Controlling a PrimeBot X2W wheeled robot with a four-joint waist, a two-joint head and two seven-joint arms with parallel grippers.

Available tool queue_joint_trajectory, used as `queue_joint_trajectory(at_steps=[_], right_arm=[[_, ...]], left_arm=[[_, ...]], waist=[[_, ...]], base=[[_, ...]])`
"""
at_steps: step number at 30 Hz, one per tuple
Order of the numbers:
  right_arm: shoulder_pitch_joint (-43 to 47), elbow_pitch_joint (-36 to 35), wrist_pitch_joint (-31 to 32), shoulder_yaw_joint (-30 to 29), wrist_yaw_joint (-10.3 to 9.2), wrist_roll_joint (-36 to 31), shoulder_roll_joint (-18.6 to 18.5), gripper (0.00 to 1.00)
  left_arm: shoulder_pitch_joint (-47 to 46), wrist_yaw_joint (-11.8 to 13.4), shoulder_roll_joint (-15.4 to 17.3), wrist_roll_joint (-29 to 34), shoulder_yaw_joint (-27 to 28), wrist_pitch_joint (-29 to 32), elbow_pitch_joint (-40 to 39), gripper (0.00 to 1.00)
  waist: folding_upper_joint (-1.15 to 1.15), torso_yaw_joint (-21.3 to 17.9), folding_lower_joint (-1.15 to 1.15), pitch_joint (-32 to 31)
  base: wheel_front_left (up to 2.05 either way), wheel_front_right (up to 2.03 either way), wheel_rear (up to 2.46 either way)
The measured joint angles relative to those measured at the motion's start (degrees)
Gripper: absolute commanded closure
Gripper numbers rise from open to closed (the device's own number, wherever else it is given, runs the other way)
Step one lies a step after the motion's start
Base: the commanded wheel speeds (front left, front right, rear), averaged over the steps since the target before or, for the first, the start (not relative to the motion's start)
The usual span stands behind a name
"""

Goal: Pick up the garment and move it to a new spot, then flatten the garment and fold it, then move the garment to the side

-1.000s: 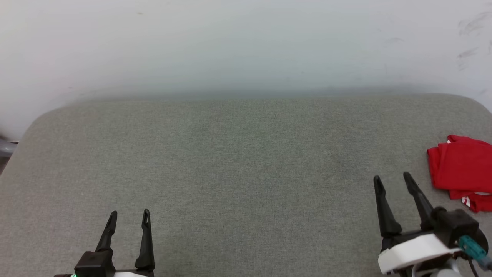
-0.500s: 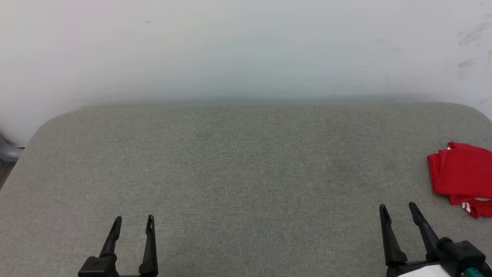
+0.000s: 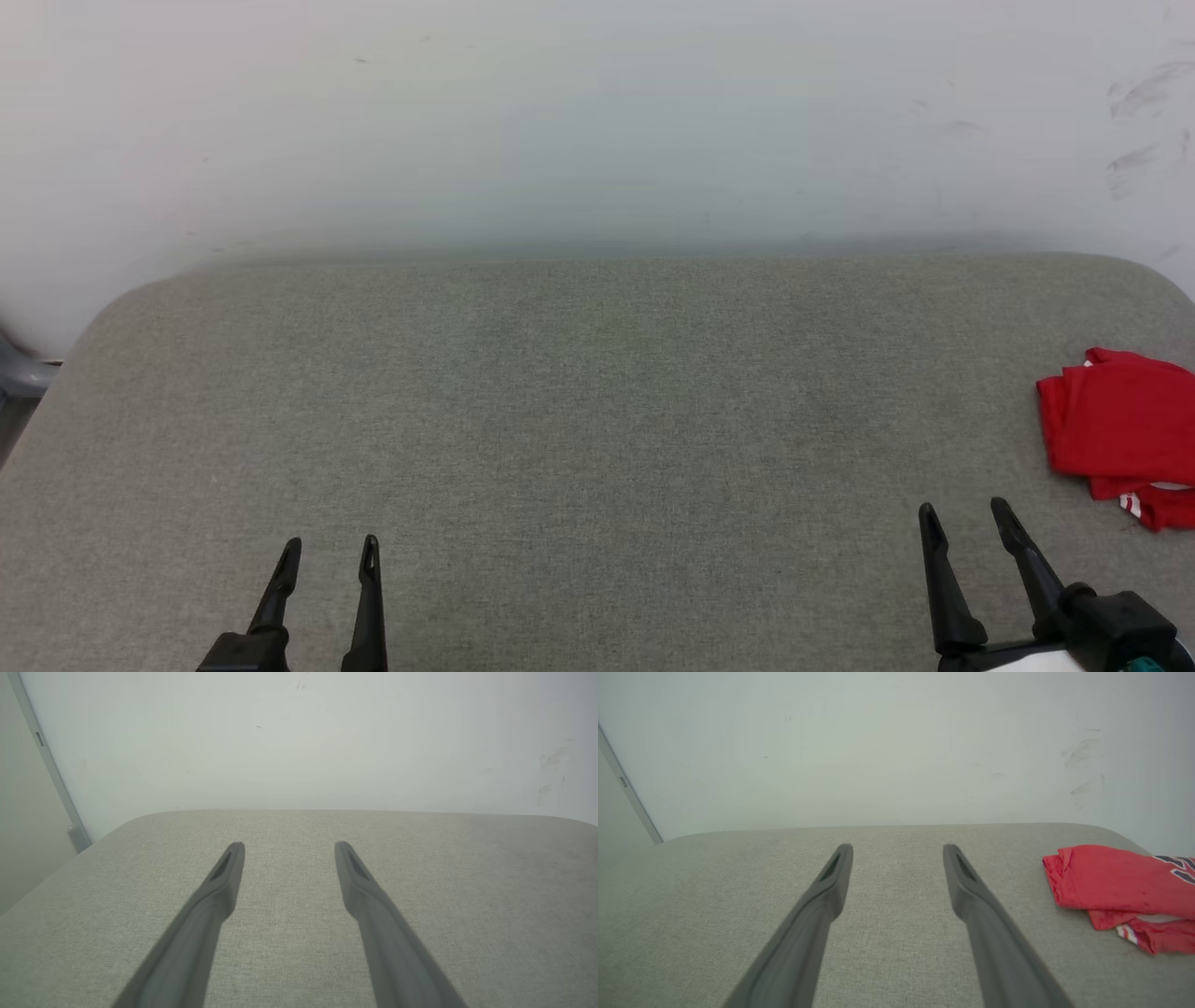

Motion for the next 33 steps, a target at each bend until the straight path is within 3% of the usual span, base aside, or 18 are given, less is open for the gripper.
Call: queue_joint_trajectory(at_steps=[1, 2, 7, 33], right_arm=[[0.0, 0.0, 0.0, 0.0, 0.00, 0.0, 0.0, 0.00], [0.0, 0.3, 0.0, 0.1, 0.01, 0.0, 0.0, 1.00], [0.5, 2.7, 0.3, 0.1, 0.01, 0.8, 0.0, 1.00], [-2.8, 5.1, 5.6, 0.0, 0.01, 28.9, -0.8, 1.00]], left_arm=[[0.0, 0.0, 0.0, 0.0, 0.0, 0.0, 0.0, 0.00], [0.0, 0.0, 0.0, 0.0, 0.0, 0.0, 0.3, 1.00], [0.3, 0.0, -0.2, -0.6, -0.1, 0.5, 3.2, 1.00], [-4.0, -1.4, -0.2, -28.3, 1.4, 7.1, 6.1, 1.00]], waist=[[0.00, 0.0, 0.00, 0.0], [0.00, 0.0, 0.00, 0.0], [0.00, 0.0, 0.00, 0.0], [0.00, 0.0, 0.01, 0.7]], base=[[0.00, 0.00, 0.00], [0.00, 0.00, 0.00], [0.00, 0.00, 0.00], [0.00, 0.00, 0.00]])
